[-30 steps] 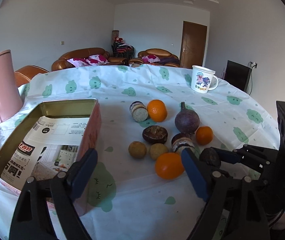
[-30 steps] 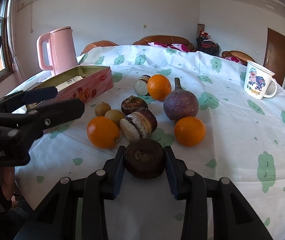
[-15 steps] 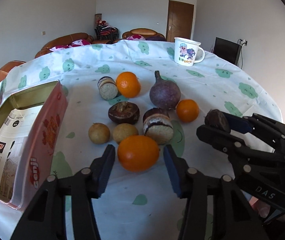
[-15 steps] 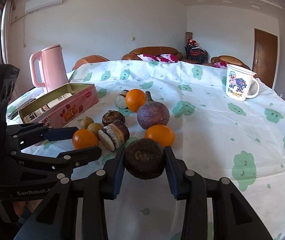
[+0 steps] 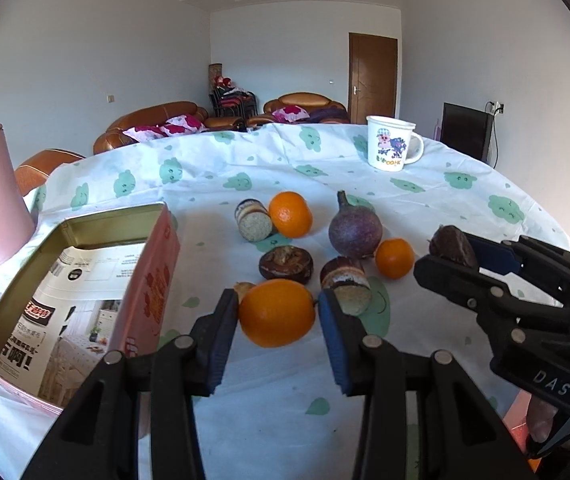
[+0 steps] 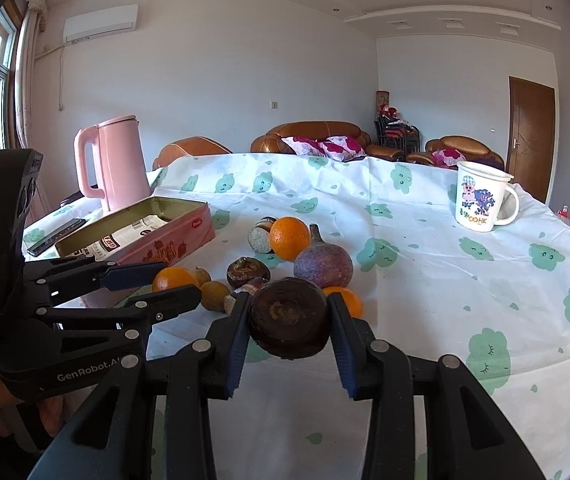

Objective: Organize fruits
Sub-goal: 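Lift the mangosteen with the right tool while the left tool grasps the orange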

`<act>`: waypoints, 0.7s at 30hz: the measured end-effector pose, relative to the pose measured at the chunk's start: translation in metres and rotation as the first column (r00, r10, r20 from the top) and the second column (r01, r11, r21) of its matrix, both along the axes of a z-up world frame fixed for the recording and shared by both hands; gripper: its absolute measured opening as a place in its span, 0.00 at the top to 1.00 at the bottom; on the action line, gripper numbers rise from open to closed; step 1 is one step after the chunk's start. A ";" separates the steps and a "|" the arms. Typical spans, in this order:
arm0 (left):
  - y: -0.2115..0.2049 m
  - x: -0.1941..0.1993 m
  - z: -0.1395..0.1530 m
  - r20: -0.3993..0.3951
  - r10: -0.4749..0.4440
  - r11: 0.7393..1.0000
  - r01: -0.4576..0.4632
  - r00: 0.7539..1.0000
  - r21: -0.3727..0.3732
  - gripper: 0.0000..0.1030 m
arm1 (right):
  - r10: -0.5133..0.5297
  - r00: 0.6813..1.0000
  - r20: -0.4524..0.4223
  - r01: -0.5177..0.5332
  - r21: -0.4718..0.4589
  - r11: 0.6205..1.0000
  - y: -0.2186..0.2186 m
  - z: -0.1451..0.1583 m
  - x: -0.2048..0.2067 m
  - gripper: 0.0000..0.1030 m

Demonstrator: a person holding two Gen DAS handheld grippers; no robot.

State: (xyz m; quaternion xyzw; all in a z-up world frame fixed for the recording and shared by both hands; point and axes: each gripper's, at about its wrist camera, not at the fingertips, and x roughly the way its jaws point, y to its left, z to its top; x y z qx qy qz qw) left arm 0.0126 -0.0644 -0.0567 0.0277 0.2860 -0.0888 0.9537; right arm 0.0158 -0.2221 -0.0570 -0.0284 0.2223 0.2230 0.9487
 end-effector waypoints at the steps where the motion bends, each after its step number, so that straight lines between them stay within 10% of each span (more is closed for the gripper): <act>1: 0.003 0.000 0.002 0.010 0.007 1.000 -0.007 1.000 0.001 0.58 | 0.003 1.000 0.005 -0.003 0.000 1.000 0.002 0.002 0.000 0.61; 21: 0.056 -0.008 0.028 0.103 0.145 0.989 -0.144 0.984 -0.011 0.58 | 0.108 0.991 0.080 -0.105 -0.037 0.994 0.053 0.032 0.010 0.61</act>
